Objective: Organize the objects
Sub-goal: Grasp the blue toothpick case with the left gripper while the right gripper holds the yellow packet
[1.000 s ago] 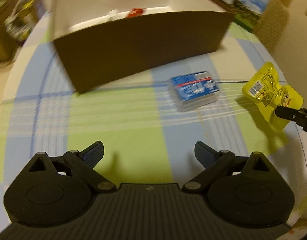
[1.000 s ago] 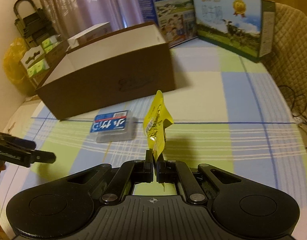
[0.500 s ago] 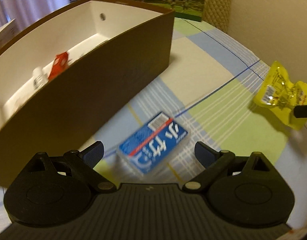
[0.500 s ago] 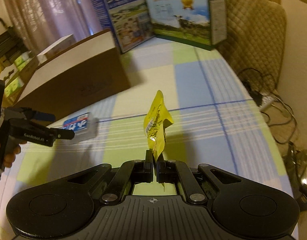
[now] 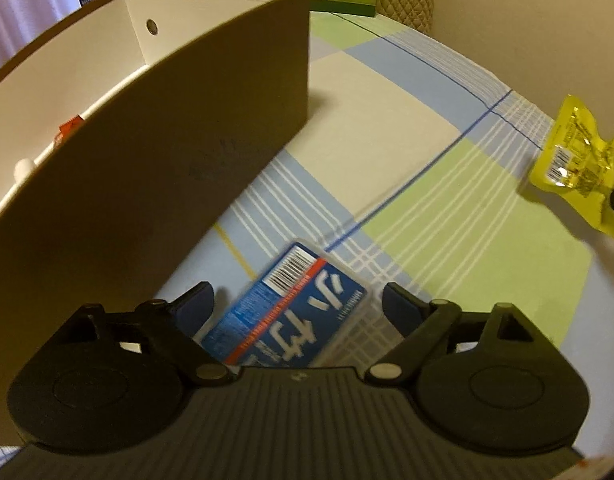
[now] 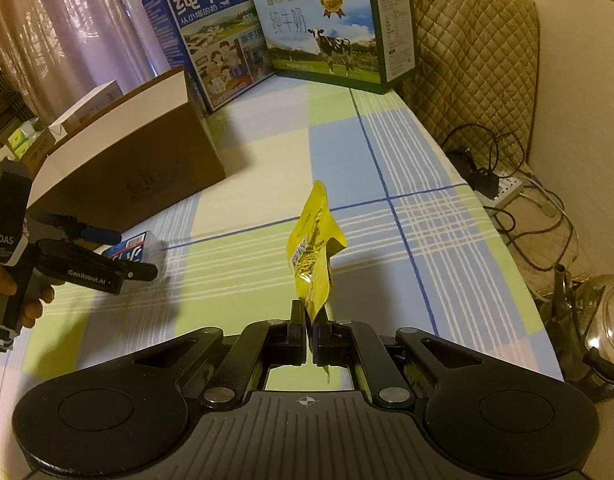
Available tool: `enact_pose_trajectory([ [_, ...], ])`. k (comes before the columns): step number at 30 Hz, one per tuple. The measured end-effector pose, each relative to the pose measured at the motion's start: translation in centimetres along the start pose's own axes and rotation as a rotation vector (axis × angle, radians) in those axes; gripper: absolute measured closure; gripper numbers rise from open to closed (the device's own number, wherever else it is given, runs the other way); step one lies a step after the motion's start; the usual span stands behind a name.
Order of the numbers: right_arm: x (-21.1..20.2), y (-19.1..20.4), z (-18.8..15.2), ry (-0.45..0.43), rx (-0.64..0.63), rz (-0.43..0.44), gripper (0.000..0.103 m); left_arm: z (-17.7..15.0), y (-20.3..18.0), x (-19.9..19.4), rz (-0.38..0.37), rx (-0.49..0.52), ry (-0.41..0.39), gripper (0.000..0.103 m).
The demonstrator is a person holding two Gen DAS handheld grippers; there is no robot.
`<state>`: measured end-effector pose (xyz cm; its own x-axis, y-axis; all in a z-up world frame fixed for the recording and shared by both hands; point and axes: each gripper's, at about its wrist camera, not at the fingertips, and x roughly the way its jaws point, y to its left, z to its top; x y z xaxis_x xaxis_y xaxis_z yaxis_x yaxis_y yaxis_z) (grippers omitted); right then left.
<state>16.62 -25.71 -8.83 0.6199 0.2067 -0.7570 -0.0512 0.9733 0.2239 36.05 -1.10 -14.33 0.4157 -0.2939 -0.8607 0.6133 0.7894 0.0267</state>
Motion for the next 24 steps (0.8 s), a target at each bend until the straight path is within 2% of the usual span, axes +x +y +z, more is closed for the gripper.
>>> enact_pose_trajectory([
  [3,0.2,0.1,0.1,0.002,-0.003,0.003,0.103,-0.6,-0.6,-0.1,0.008,0.010,-0.002,0.031],
  [8,0.5,0.5,0.3,0.009,-0.018,0.019,0.103,-1.6,-1.1,-0.8,0.011,-0.023,-0.007,0.036],
  [16,1.1,1.7,0.5,0.019,-0.052,0.069,0.103,-4.8,-1.0,-3.2,0.055,-0.166,0.007,0.037],
  [24,2.0,3.0,0.9,0.030,-0.090,0.127,0.103,-9.3,-0.4,-6.5,0.146,-0.343,0.045,0.037],
])
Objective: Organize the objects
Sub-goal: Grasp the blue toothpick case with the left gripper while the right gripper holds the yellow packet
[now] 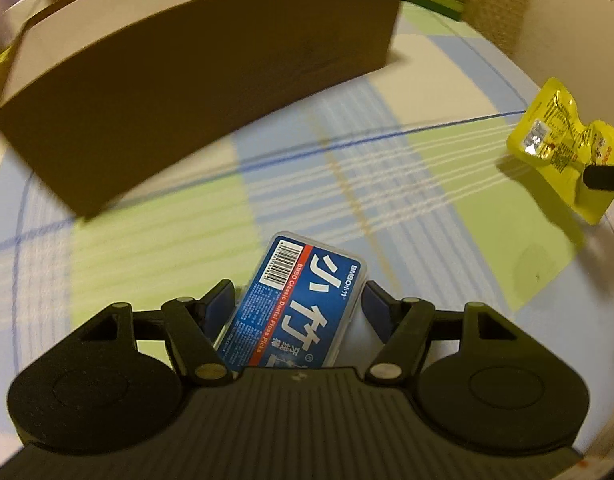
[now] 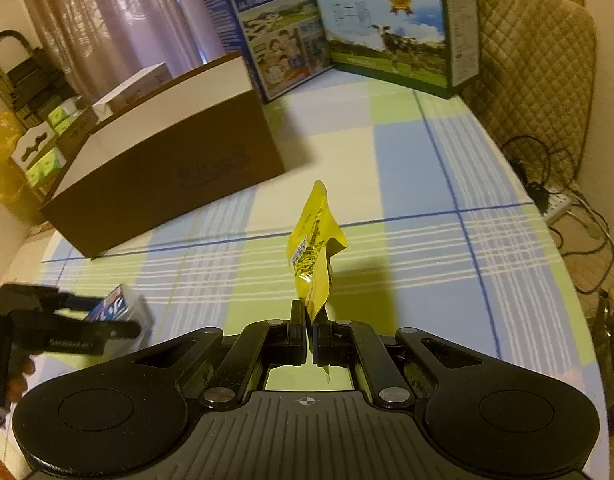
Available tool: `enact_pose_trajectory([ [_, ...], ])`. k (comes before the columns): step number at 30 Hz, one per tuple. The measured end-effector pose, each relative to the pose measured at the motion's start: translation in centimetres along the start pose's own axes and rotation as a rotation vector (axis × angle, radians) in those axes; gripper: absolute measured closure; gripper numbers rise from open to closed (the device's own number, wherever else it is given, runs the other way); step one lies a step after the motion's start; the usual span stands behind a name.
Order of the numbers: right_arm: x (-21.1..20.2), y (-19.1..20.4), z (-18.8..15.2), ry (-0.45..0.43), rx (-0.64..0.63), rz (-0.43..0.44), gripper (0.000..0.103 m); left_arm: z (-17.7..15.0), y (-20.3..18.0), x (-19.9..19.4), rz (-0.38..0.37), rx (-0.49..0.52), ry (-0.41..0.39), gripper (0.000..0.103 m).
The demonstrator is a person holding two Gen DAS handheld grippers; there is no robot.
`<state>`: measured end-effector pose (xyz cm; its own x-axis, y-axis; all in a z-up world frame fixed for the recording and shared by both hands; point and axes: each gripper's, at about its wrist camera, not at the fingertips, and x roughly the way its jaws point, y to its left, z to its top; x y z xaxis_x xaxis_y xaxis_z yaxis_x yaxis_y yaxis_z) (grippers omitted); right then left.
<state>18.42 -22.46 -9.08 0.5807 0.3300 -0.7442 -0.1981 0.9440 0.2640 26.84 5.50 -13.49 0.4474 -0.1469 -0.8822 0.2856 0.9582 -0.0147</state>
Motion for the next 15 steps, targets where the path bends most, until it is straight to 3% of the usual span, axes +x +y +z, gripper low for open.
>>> enact_pose_trajectory([
  [7,0.9,1.0,0.2,0.014,-0.032,0.049,0.103,-3.9,1.3,-1.8,0.048,-0.061,0.072,0.041],
  [13,1.3,1.8,0.0,0.027,-0.055,0.079,0.103,-4.6,1.6,-2.2,0.058,-0.093,0.083,0.041],
  [15,1.3,1.9,0.0,0.028,-0.059,0.084,0.103,-4.4,1.4,-2.1,0.056,-0.084,0.074,0.037],
])
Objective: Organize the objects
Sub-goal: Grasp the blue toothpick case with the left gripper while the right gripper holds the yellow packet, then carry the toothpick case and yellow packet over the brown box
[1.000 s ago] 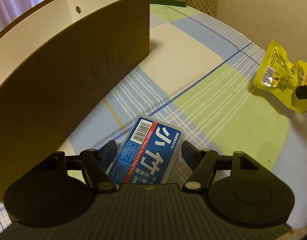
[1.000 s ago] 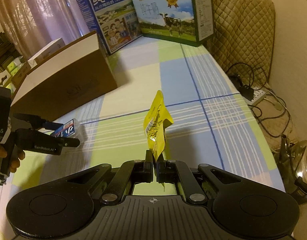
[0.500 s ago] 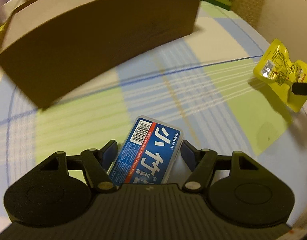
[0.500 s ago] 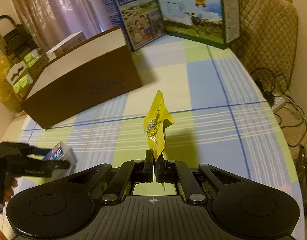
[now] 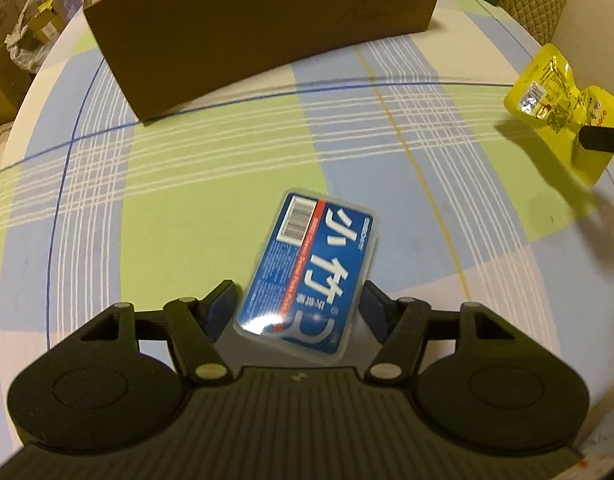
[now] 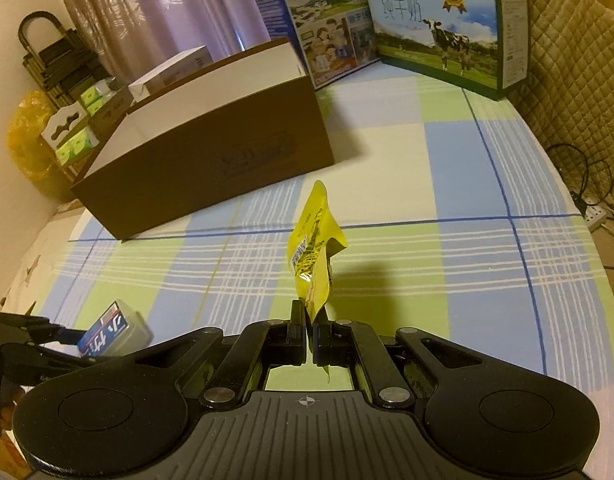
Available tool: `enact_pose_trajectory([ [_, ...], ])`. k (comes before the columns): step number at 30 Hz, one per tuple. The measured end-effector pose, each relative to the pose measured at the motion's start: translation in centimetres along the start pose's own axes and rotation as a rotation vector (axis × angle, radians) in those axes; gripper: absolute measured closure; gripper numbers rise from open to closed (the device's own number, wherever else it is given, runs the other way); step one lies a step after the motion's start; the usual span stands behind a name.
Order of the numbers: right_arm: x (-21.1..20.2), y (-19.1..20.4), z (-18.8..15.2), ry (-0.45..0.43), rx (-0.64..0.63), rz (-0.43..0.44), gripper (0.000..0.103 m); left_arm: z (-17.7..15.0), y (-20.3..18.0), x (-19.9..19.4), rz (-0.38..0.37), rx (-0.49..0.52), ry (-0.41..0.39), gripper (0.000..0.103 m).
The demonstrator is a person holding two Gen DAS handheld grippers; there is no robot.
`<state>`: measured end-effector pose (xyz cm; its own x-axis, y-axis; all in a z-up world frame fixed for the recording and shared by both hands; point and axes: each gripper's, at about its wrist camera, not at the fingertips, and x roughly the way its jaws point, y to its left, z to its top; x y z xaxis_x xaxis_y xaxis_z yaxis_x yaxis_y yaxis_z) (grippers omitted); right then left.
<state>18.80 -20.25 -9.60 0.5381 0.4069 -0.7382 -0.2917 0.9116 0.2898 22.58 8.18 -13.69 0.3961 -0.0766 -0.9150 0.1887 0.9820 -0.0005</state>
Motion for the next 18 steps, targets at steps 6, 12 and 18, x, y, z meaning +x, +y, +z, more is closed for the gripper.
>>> enact_pose_trajectory([
  [6,-0.3,0.0,-0.2,0.001,-0.003,-0.001,0.103,0.9,-0.8,0.8,0.015,0.059,-0.011,0.034],
  [12,-0.7,-0.1,-0.6,0.001,0.007,-0.012,0.103,1.5,-1.4,0.7,0.012,0.078,-0.020,0.049],
  [18,-1.0,-0.1,-0.8,0.000,0.012,-0.019,0.103,1.4,-1.7,0.7,0.012,0.085,-0.021,0.049],
])
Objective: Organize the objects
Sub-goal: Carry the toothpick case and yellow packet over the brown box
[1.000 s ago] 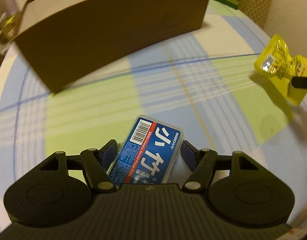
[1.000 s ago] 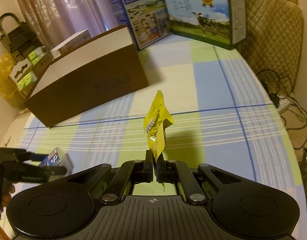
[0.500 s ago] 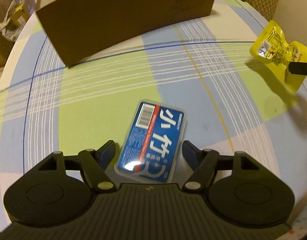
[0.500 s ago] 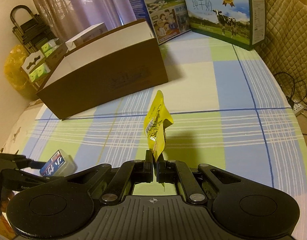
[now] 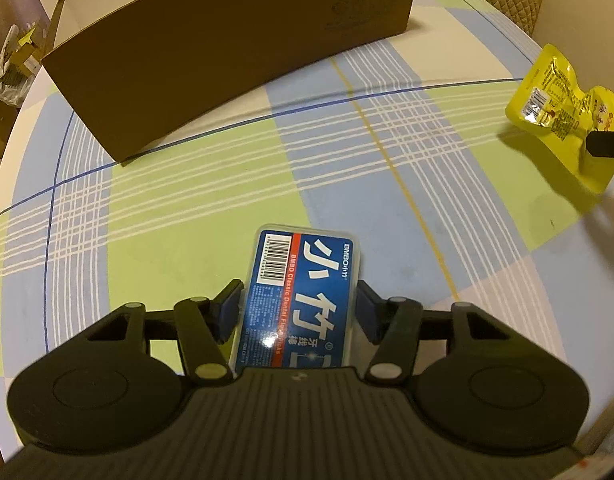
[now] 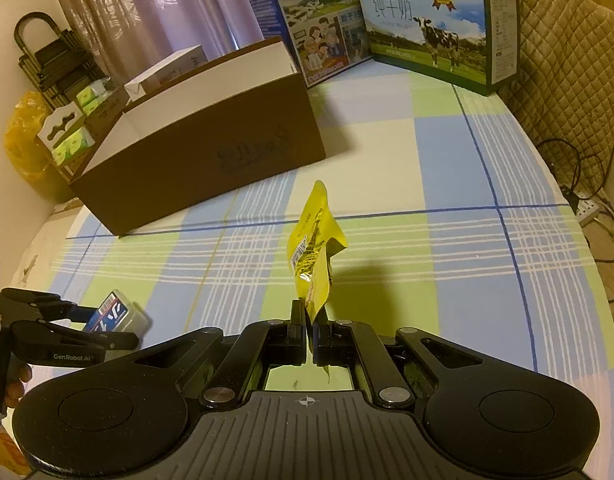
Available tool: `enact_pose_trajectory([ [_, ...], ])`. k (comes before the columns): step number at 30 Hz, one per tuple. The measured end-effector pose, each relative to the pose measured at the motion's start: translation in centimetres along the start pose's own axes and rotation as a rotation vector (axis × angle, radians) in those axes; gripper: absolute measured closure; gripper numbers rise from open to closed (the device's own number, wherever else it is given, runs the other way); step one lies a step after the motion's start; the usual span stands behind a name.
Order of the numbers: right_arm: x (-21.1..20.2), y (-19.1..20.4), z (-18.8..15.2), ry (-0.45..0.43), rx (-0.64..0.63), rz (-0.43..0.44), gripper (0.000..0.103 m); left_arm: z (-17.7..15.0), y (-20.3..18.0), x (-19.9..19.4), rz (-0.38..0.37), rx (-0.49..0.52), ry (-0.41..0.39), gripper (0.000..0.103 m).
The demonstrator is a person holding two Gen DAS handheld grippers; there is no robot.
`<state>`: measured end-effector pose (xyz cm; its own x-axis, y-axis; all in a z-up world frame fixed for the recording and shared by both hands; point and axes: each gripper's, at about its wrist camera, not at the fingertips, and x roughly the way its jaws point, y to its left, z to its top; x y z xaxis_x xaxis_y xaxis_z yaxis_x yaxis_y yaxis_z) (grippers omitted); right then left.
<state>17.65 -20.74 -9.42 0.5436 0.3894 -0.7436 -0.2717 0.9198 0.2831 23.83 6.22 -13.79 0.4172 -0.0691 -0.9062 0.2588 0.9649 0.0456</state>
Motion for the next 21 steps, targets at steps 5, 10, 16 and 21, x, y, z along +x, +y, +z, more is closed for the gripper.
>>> enact_pose_trajectory([
  [5,0.1,0.3,0.2,0.001,-0.009,0.001,0.103,-0.1,0.2,-0.2,0.007,-0.005,-0.005,0.049],
  [10,0.2,0.9,0.5,-0.003,-0.023,0.013,0.103,0.1,0.9,-1.5,0.005,-0.029,-0.037,0.049],
  [16,0.3,2.0,1.8,-0.028,-0.040,0.051,0.103,1.1,2.8,-4.4,0.014,-0.069,-0.102,0.049],
  [21,0.6,3.1,3.9,-0.059,-0.049,0.100,0.103,2.4,5.2,-6.6,0.047,-0.108,-0.149,0.049],
])
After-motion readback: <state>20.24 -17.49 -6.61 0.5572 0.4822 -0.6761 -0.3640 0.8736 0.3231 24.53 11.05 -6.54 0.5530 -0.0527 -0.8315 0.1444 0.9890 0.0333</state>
